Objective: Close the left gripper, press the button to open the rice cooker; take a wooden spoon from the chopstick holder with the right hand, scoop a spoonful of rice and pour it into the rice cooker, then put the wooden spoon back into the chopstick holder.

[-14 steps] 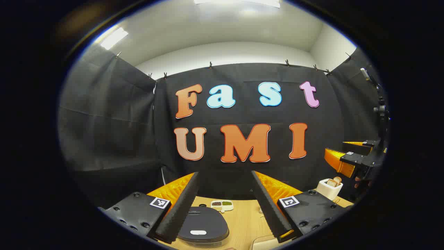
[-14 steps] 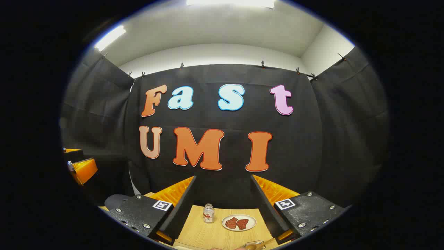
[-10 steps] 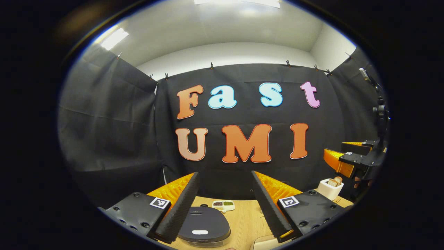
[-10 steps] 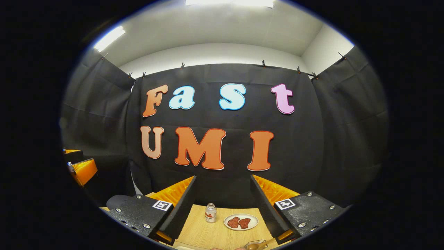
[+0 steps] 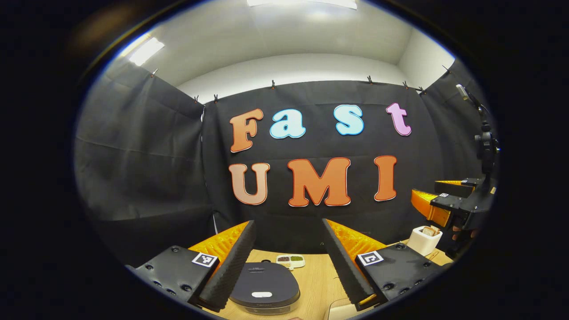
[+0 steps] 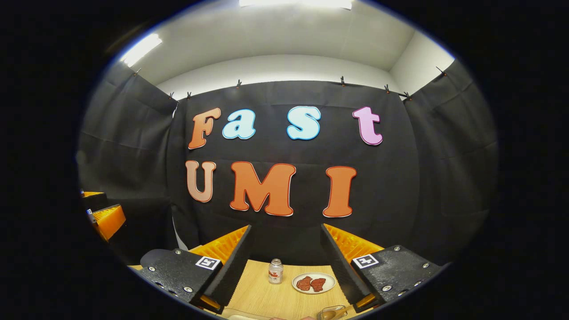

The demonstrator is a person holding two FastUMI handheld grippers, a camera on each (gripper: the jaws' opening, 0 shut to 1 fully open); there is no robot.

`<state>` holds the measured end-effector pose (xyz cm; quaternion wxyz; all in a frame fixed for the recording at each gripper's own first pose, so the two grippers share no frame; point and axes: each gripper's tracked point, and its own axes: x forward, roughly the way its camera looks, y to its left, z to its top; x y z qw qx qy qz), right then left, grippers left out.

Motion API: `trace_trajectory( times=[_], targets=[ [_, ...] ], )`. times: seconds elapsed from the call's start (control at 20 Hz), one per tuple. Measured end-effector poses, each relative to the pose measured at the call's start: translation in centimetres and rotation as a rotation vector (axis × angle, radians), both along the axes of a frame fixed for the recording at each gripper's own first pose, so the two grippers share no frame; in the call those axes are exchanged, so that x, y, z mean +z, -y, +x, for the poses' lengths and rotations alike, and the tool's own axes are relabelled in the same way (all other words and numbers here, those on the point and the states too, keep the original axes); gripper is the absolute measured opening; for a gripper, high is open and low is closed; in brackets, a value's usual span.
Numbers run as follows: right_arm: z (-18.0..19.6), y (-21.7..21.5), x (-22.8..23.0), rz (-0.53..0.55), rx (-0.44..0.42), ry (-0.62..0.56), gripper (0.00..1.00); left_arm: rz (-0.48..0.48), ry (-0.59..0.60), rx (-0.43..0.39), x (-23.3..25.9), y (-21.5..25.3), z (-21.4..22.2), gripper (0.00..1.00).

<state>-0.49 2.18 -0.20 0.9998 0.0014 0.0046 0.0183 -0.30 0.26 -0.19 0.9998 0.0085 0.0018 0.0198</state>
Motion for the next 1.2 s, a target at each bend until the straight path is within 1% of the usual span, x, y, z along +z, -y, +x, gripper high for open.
trace_trajectory(
  times=[0.15,0.25,0.3,0.75,0.85,0.9,0.95,1.0,1.1,1.15,1.2],
  targets=[
    [-0.1,-0.4,0.0,0.002,0.006,0.0,0.93,-0.001,0.001,0.007,0.0,0.0,0.0,1.0],
    [0.1,-0.6,0.2,0.003,0.006,0.001,0.93,0.001,0.002,0.015,-0.1,-0.1,0.1,0.94],
    [0.1,-0.6,0.1,0.004,0.007,0.0,0.93,-0.002,0.004,0.017,-0.2,-0.1,0.1,1.0],
    [0.6,0.8,-1.0,-0.011,-0.027,-0.024,0.93,0.003,-0.005,0.019,-0.3,-0.3,0.2,1.0],
    [0.9,1.1,-1.3,-0.009,-0.037,-0.035,0.93,0.026,-0.013,0.039,-0.5,-1.2,0.2,0.78],
    [1.0,1.2,-1.5,-0.009,-0.039,-0.038,0.96,0.039,-0.022,0.044,-0.7,-1.4,0.2,0.67],
    [1.1,1.4,-1.5,-0.011,-0.043,-0.038,0.93,0.041,-0.032,0.047,-1.0,-1.5,0.4,0.56],
    [1.2,1.6,-1.5,-0.013,-0.046,-0.038,0.93,0.04,-0.046,0.056,-1.5,-0.9,1.1,0.45],
    [1.3,1.9,-1.5,-0.014,-0.052,-0.036,0.93,0.042,-0.087,0.115,-2.7,-2.0,1.9,0.23],
    [1.6,2.0,-1.6,-0.013,-0.054,-0.036,0.96,0.029,-0.119,0.104,-3.5,-1.8,2.1,0.12],
    [1.7,2.1,-1.6,-0.013,-0.057,-0.035,0.96,0.02,-0.145,0.111,-4.2,-2.1,2.3,0.08]
  ],
)
